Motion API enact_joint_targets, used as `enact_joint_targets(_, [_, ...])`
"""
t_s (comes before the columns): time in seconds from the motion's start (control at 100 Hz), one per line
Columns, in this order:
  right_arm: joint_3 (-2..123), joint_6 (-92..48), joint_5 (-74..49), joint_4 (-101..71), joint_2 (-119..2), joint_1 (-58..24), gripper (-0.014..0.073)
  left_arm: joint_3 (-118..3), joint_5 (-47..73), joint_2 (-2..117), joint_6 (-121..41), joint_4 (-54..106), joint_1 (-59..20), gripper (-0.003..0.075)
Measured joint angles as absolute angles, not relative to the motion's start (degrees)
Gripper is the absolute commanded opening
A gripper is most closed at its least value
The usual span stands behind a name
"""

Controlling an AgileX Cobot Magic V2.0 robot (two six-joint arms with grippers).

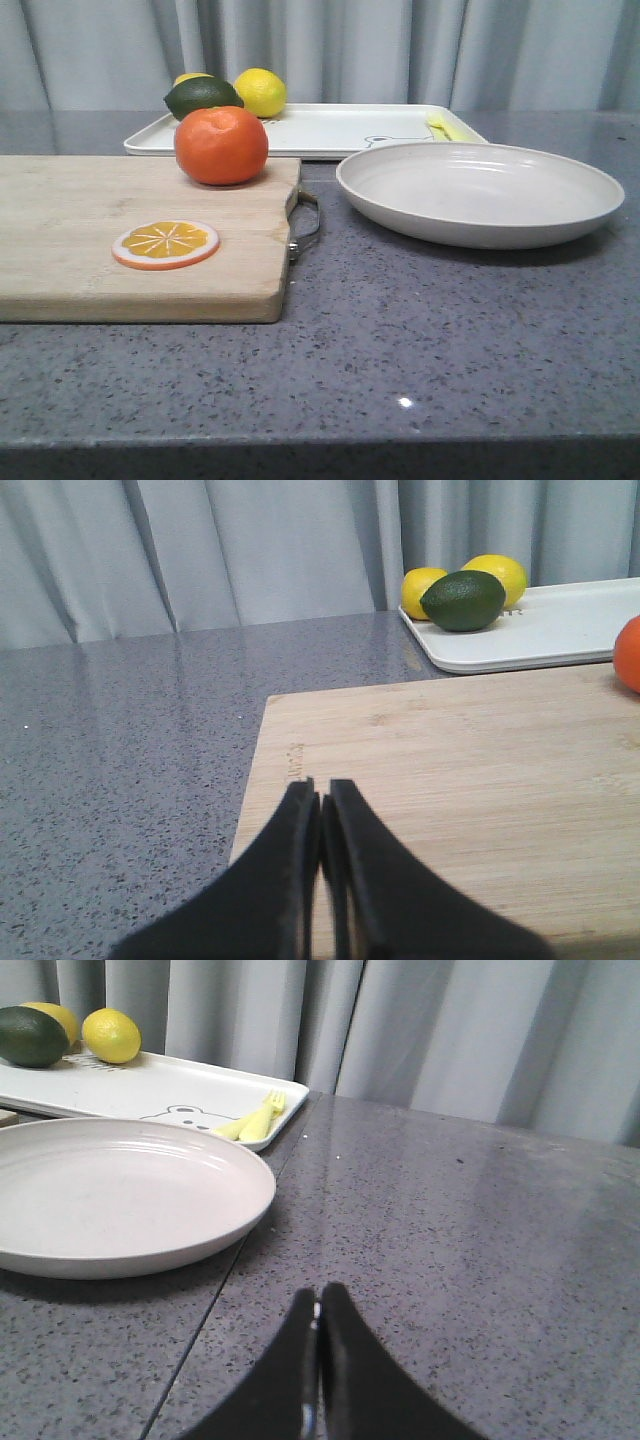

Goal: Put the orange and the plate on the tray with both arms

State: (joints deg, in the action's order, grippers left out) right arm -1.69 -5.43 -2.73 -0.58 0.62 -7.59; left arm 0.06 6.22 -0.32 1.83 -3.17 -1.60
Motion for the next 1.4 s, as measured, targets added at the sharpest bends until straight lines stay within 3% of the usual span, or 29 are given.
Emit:
enact_joint_targets(0.93, [-1.69,-5.43,-2.1,-0.58,0.62,-7.59,-0.0102,0.06,6.1,-0.32,1.83,-3.17,-1.6,-0.002])
enact_joint_targets(1.18, [-1.55,-5.43,-1.65,-0.58,0.62,-7.59,-0.0102,-0.64,1.12,-0.32,2.04,5.29,-1.6,-0.002])
enact_joint_targets(1.4, [7.14,-5.43,-9.56,-2.09,0.62,-7.59,-0.0102,-10.79,11.29,-0.32,2.25,6.79,-1.6,-0.002])
